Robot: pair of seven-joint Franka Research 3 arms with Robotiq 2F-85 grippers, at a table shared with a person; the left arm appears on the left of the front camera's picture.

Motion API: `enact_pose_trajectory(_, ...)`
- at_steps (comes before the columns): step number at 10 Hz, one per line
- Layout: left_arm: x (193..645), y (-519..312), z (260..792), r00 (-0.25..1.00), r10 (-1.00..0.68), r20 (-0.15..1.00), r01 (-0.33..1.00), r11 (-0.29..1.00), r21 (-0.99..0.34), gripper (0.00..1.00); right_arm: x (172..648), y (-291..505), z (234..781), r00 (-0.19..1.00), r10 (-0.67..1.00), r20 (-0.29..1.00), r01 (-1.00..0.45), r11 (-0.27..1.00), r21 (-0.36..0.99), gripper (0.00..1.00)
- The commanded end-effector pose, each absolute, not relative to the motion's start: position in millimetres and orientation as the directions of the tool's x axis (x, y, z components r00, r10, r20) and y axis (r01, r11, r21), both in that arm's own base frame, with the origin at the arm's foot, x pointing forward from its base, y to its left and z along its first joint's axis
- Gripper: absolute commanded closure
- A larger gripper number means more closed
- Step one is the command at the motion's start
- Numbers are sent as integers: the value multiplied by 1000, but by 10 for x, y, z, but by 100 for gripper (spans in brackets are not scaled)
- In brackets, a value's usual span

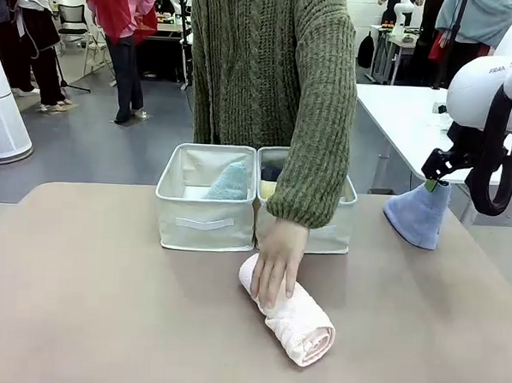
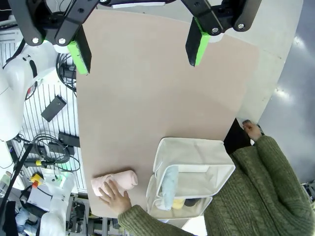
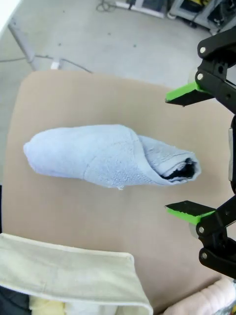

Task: Sort the towels based on their folding style.
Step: Pick up another triangle-folded towel from the table and place it in the left Fabric basket.

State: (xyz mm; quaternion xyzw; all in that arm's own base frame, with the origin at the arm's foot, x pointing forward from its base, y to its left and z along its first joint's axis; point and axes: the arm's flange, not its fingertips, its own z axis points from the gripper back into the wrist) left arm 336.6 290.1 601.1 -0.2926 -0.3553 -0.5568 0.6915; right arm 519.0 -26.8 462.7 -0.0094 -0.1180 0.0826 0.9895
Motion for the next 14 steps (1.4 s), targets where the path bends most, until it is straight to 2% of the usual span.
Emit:
enact_pose_trajectory(1, 3362, 2888, 5996, 117, -549, 828, 976, 220, 8, 0, 5314, -323, 4573, 962, 174, 210, -184, 983, 25, 0)
enact_pose_trajectory(5, 3362, 2888, 5996, 117, -549, 828, 976, 220, 8, 0, 5492, -369, 4341, 956, 190, 224, -205, 978, 45, 0)
enact_pose_trajectory(6, 3362, 2888, 5996, 117, -549, 828, 976, 220, 8, 0, 5483, -378, 4333, 951, 208, 228, -226, 972, 56, 49)
enact_pose_trajectory(7, 3362, 2888, 5996, 117, -549, 828, 976, 220, 8, 0, 5476, -387, 4339, 951, 208, 227, -227, 972, 59, 59)
enact_pose_trajectory(8, 3362, 2888, 5996, 117, -549, 828, 976, 220, 8, 0, 5488, -392, 4350, 951, 207, 228, -226, 972, 59, 100)
enact_pose_trajectory(10, 3362, 2888, 5996, 117, -549, 828, 976, 220, 8, 0, 5482, -390, 4348, 952, 213, 222, -232, 971, 62, 100)
enact_pose_trajectory(11, 3362, 2888, 5996, 117, -549, 828, 976, 220, 8, 0, 5491, -386, 4362, 951, 211, 224, -230, 971, 65, 86)
enact_pose_trajectory(12, 3362, 2888, 5996, 117, -549, 828, 976, 220, 8, 0, 5475, -381, 4368, 951, 214, 225, -234, 970, 65, 97)
enact_pose_trajectory(14, 3362, 2888, 5996, 117, -549, 828, 976, 220, 8, 0, 5441, -382, 4453, 948, 218, 231, -239, 969, 66, 100)
